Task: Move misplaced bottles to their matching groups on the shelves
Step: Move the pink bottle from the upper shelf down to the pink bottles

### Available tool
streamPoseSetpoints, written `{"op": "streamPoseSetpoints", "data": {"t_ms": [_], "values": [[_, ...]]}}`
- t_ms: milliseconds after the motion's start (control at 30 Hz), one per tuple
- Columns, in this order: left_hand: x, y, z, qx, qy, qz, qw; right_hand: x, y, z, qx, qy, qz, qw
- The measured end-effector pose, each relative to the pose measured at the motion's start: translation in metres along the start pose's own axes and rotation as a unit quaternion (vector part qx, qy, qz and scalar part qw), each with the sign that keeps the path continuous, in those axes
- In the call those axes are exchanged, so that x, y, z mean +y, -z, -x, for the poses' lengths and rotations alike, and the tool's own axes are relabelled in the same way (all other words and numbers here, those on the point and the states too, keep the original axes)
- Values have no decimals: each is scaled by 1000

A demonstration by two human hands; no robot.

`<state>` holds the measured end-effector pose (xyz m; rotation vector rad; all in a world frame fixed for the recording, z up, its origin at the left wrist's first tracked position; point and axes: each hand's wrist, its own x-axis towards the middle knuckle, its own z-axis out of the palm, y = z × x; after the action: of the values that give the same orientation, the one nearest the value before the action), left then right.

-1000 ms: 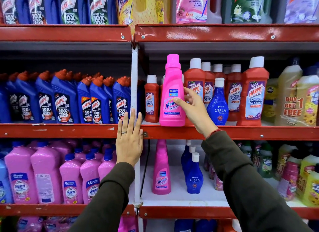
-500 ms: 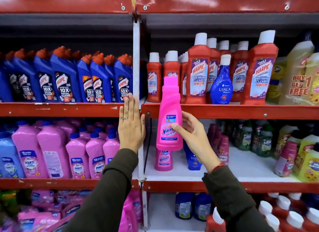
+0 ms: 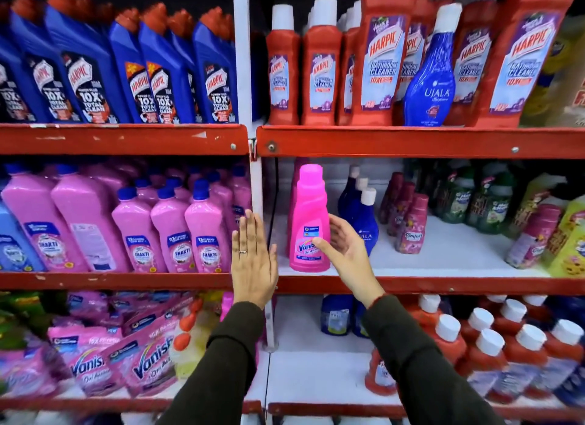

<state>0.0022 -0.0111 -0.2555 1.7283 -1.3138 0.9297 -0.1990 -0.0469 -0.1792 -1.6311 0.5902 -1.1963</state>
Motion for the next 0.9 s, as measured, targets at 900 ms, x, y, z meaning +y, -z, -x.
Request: {"op": "streamPoseSetpoints", "data": {"t_ms": [900], "values": [[-16, -41, 44, -70, 19, 8, 997, 58, 0, -24, -17, -94, -30, 995]]}}
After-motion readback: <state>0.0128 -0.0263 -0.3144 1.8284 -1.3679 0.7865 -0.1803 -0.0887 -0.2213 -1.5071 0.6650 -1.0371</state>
